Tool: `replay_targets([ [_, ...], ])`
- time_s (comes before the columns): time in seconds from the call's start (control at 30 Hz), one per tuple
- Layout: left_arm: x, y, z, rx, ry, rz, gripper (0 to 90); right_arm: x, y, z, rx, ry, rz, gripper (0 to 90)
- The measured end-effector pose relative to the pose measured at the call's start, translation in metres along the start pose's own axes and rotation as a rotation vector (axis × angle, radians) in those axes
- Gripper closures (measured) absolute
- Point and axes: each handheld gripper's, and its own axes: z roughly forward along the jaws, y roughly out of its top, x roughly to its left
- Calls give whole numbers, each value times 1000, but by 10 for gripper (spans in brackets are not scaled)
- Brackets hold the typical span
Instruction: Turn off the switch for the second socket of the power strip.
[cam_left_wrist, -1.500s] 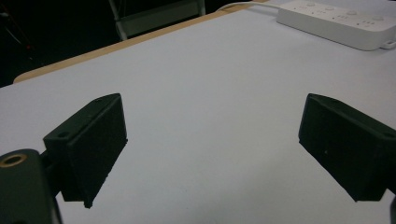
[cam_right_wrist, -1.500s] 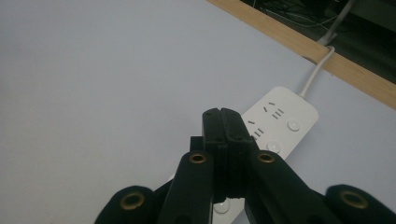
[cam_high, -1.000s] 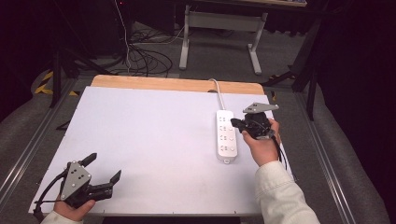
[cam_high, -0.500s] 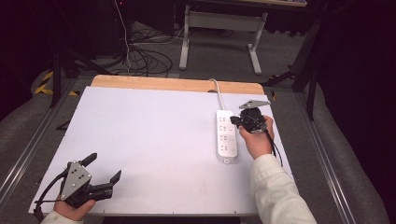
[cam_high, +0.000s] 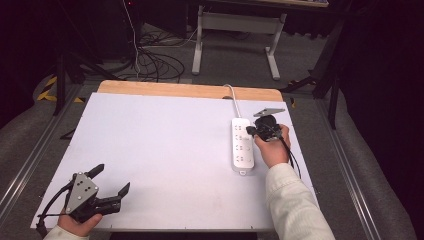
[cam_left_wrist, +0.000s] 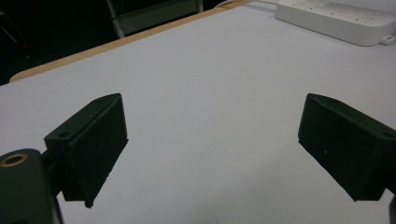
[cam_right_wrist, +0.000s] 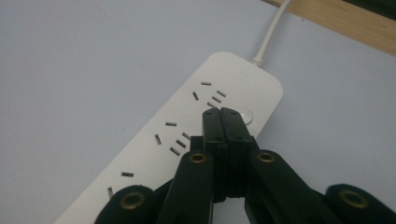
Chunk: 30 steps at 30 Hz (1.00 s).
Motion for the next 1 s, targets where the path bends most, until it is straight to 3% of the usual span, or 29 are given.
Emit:
replay_targets([
  [0.37, 0, 0, 0, 4, -3, -1, 88, -1, -3, 8, 51, 12, 4, 900],
  [1.0, -1, 0, 1, 4, -3, 4, 88, 1, -5, 13, 75, 18, 3, 900],
])
